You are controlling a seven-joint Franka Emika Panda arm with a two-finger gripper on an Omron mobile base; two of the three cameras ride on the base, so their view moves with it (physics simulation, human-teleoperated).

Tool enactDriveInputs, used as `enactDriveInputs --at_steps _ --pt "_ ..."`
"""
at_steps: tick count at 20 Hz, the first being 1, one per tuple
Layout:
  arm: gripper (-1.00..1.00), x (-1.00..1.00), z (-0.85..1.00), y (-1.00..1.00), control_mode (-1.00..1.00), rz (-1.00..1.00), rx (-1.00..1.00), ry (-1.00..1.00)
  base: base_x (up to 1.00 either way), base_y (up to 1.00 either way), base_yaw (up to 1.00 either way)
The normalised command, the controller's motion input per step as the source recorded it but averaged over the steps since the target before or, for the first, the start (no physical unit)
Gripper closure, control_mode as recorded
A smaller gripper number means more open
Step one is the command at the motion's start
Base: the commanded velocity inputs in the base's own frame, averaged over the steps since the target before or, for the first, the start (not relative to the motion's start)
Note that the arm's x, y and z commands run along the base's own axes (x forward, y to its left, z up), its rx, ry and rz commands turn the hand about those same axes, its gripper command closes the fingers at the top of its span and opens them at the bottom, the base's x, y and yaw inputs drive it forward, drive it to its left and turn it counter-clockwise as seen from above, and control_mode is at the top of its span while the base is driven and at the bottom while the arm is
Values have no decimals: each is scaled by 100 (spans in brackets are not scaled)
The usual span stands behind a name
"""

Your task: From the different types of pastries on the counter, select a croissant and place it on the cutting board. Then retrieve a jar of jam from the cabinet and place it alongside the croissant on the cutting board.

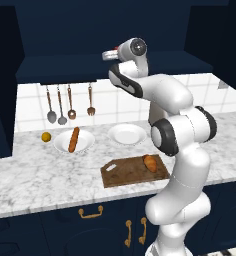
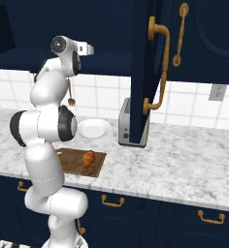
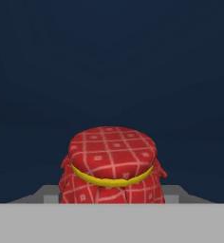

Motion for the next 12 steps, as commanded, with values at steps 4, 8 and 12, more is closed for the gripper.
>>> enactDriveInputs --at_steps 4,8,12 --pt "100 -8 7 0 -100 0 0 0 0 0 0" --pt "100 -35 51 0 -100 -1 3 -6 0 0 0" --pt "100 -63 61 -2 -100 -2 6 -12 0 0 0"
